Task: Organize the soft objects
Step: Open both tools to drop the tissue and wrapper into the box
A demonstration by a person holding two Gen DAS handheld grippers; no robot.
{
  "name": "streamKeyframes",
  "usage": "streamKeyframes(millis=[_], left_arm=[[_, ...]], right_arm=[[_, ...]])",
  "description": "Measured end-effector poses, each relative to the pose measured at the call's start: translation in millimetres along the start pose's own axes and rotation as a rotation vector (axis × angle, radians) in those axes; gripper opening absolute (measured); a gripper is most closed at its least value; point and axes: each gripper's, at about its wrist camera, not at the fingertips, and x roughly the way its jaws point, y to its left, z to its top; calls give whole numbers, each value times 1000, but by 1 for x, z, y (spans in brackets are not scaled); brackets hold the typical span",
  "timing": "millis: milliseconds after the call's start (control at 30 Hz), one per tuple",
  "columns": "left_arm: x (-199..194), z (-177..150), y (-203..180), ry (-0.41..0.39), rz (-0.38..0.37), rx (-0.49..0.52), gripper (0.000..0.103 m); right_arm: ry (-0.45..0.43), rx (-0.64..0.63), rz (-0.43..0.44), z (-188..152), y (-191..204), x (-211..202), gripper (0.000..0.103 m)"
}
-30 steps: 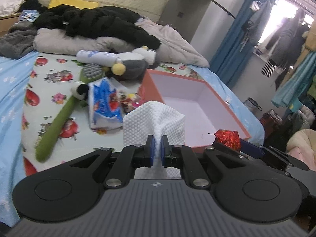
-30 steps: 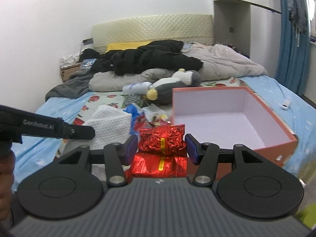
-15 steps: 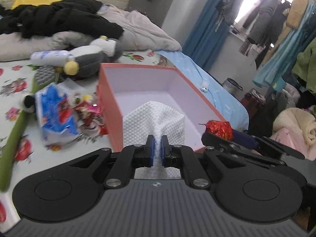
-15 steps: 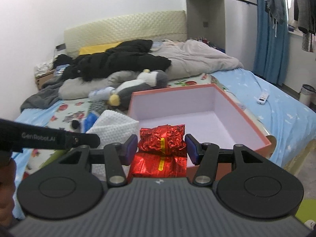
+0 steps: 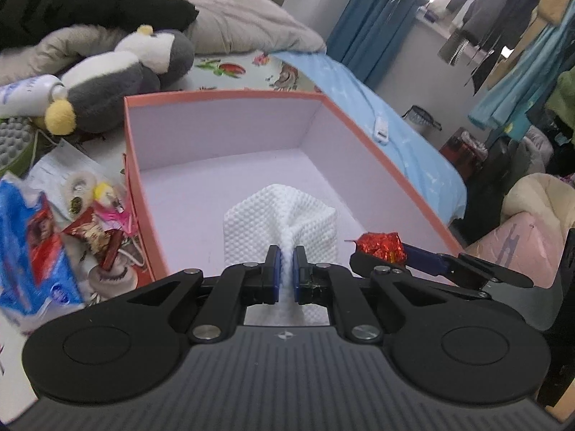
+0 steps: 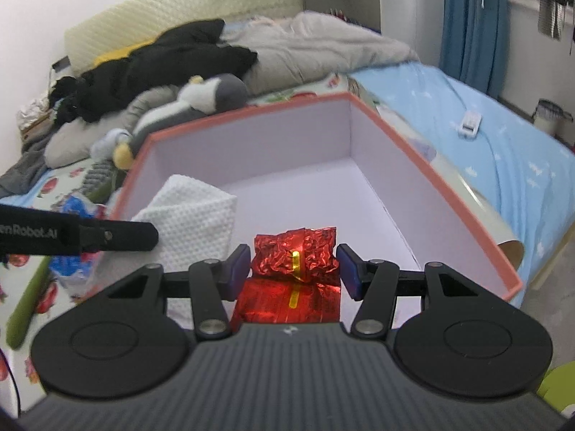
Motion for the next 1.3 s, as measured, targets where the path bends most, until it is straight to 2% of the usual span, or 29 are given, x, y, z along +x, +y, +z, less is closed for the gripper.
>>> streamKeyframes(millis=[67, 233, 300, 433, 600, 800, 1033, 1300], left_arm=[[16, 4, 3, 18, 7, 5, 9], [40, 7, 8, 46, 18, 20, 11], [42, 5, 9, 61, 23, 18, 37], [34, 4, 8, 37, 22, 27, 41], [1, 0, -3, -4, 23, 50, 41], [-57, -13, -16, -71, 22, 67, 41], [-118, -49, -27, -123, 25, 71, 41], [-174, -92, -27, -163, 52, 49, 41]], right_arm=[[23, 13, -3, 1, -6, 15, 53], [55, 45, -7, 1, -18, 38, 54], [63, 51, -11, 1, -22, 44, 54], [61, 49, -9, 1, -23, 44, 54], [33, 55, 2, 2, -20, 28, 54], [-26, 56, 32, 2, -7, -16, 54], [-81, 47, 78, -11, 16, -72, 54], [-99, 20, 115, -34, 40, -121, 54]])
